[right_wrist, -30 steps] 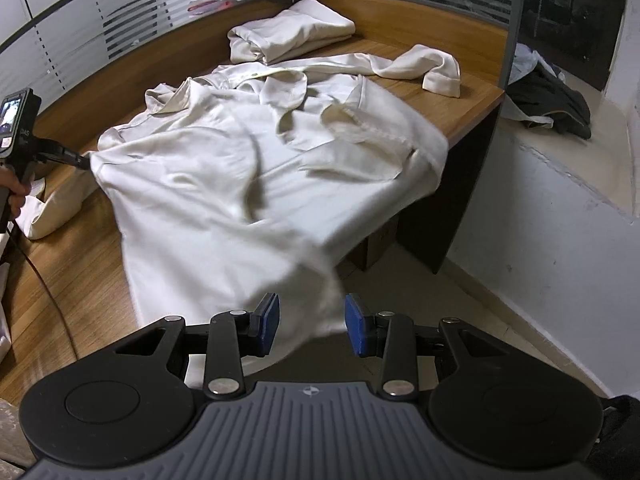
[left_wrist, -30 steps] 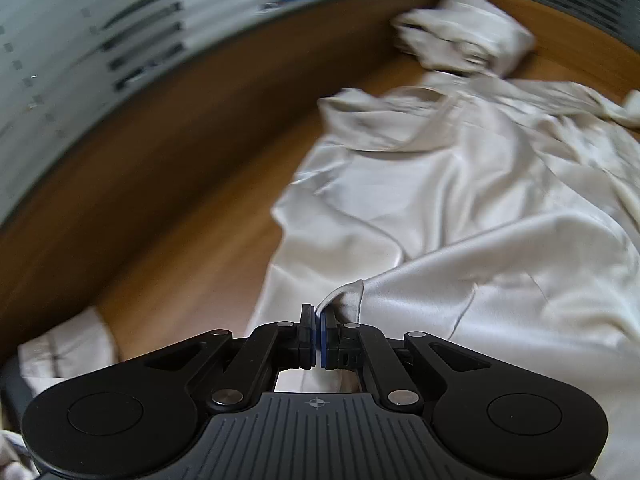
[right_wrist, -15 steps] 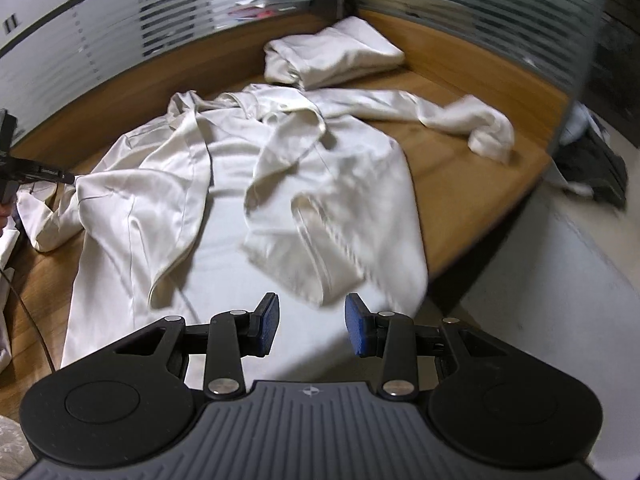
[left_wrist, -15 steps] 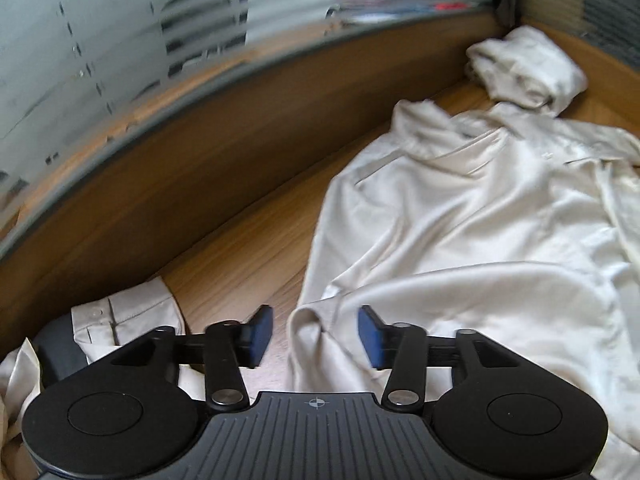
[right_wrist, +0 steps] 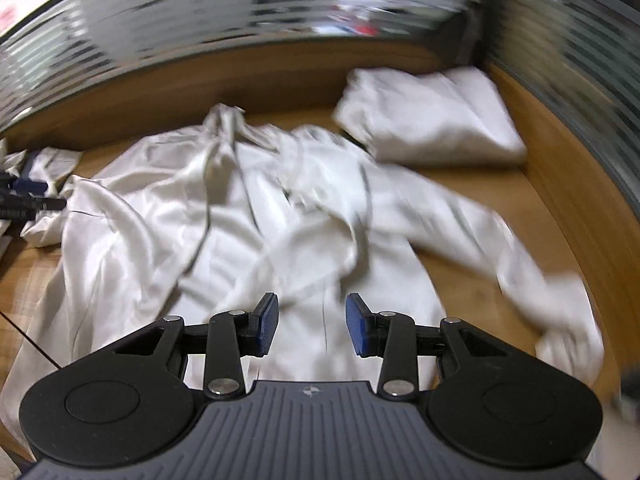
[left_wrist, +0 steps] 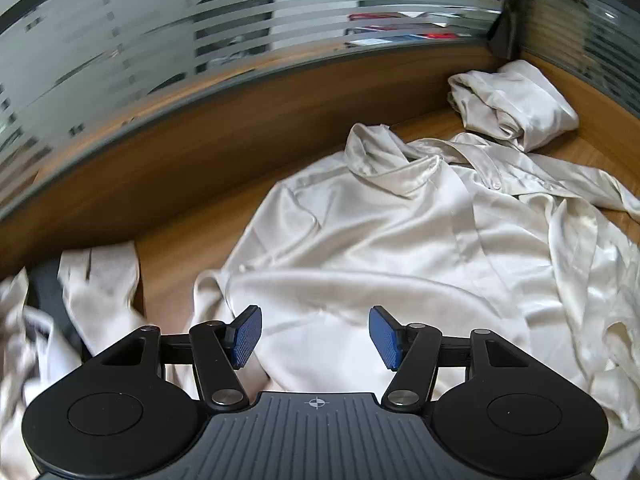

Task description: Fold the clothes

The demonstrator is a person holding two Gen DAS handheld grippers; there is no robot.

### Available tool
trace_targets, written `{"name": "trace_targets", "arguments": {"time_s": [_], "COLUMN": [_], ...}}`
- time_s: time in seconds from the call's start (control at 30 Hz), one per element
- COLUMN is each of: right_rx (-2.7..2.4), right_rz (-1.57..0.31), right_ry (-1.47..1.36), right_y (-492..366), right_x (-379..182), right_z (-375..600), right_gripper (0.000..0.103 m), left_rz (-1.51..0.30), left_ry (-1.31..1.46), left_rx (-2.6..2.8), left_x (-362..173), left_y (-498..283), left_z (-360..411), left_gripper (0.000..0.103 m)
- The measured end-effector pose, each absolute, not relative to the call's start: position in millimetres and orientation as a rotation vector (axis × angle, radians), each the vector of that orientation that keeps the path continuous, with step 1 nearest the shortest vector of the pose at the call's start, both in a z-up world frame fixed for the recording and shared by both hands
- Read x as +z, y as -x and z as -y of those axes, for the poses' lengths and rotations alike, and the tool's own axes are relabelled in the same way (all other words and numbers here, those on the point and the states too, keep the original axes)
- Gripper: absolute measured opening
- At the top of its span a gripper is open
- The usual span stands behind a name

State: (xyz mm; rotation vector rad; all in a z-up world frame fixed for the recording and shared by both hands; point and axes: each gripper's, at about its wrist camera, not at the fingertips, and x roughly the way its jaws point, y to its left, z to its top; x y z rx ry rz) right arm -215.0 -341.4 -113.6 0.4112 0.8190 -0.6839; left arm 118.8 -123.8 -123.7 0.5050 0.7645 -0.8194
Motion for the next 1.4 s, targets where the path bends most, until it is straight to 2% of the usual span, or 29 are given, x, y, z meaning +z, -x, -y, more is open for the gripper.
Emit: {"name": "trace_targets", "arguments": {"time_s": [0.33, 0.53, 0.83, 0.87, 0.9, 0.93, 1.07, 1.4], "right_rx": [-0.321, -0.222, -0.178, -0.167, -0.154, -0.145, -0.16, -0.297], "right_rz": [-0.839, -0.863, -0.965, -0.975, -0.984, -0.986, -0.954, -0.927], "right_ry": [-0.334, -0.376, -0.517, -0.541, -0.564, -0.58, -0.561, -0.274], "right_y": [106, 33, -37, -40, -43, -45, -46, -60], "right_x": [-115, -141, -187, -191, -196, -198, -190, -169], "right_z": [444, 478, 506, 507, 508, 509, 510, 539], "right_gripper": [0.047, 0.048, 0.047, 0.042, 0.02, 0.006, 0.006, 0.006], "left_rz": [-0.867, -0.963, -1.027, -1.036, -1.047, -1.062, -1.081, -1.049], "left_ry": [-0.422, -0.306, -0.139, -0.122, -0.103, -0.074, 0.028, 0.155], "left_rx": [-0.512, -0.272, -0.019, 0.018, 0.06, 0.103, 0.223, 0.333], "left_x": [-131, -142, -156, -158, -160, -162, -164, -158], "left_y": [-52, 5, 104, 110, 116, 121, 137, 147], "left_z": [66, 34, 43, 44, 44, 42, 30, 18], "left_gripper": [0.065, 0.065, 0.069, 0.069, 0.069, 0.069, 0.069, 0.069]}}
